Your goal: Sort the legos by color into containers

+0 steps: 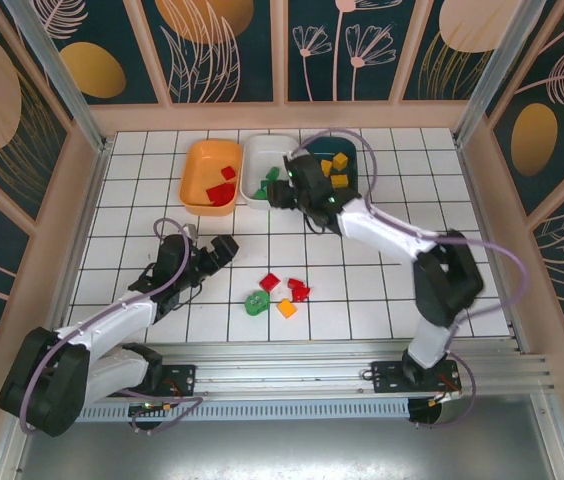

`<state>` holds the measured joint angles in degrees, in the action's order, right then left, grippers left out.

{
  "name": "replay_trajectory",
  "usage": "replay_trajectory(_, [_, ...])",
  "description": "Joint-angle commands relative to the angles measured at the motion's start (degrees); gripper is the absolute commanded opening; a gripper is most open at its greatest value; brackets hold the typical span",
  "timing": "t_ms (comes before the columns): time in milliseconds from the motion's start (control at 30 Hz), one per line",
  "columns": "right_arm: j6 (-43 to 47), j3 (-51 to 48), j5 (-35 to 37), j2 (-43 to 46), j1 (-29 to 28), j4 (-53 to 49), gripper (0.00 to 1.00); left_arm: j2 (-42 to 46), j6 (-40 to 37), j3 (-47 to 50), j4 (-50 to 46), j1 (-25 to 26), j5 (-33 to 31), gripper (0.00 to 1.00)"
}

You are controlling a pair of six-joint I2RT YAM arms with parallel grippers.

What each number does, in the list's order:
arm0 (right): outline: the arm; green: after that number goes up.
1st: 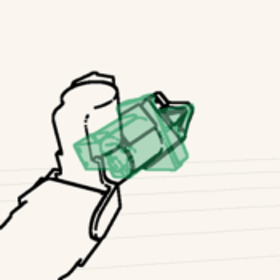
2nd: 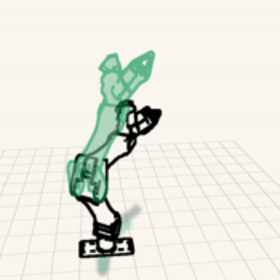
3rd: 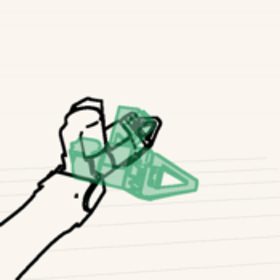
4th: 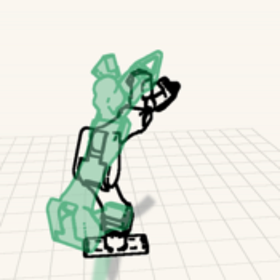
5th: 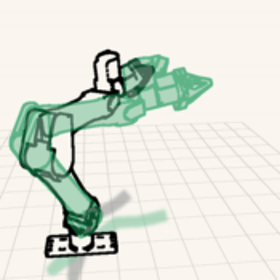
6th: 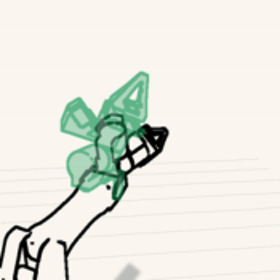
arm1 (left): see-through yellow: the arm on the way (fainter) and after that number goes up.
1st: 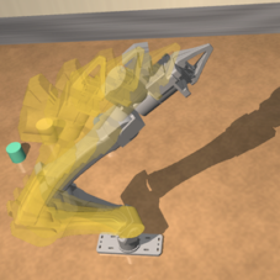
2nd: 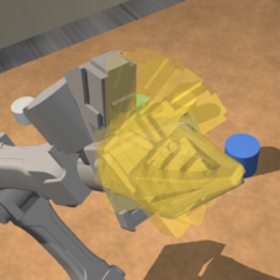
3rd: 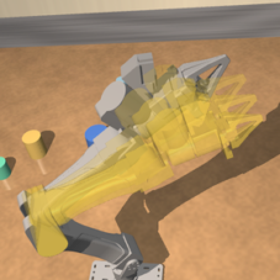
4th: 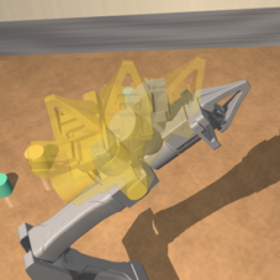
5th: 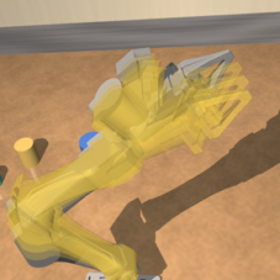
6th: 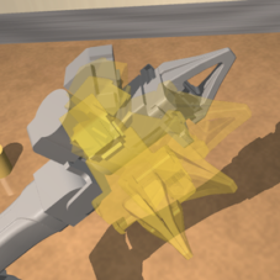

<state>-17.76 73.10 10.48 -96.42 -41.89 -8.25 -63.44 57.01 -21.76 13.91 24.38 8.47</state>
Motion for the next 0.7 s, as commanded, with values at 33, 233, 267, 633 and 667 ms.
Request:
replay_trajectory(33, [-13.28, -16.24, 7.53, 7.9, -5.22, -3.0, 0.71, 2.66, -2.65, 0.91, 2.12, -0.12, -4.62, 0.99])
replay_trajectory(233, [-22.46, -23.01, 4.22, 9.65, -9.94, -7.3, 0.72, 0.62, -3.97, 0.59, 4.41, -0.12, -4.66, 0.98])
replay_trajectory(267, [-23.05, -23.24, 3.46, 9.22, -10.18, -7.12, 0.72, 0.21, -4.06, 0.48, 4.76, -0.08, -4.4, 0.98])
replay_trajectory(633, [-30.66, -19.1, 1.89, -0.39, -13.7, -10.2, 0.65, 1.77, -4.44, 1.95, 3.16, -0.12, -5.51, 0.99])
replay_trajectory(667, [-30.92, -18.9, 2.35, -0.69, -13.99, -10.29, 0.64, 2.16, -4.48, 2.06, 2.82, -0.12, -5.82, 0.98])
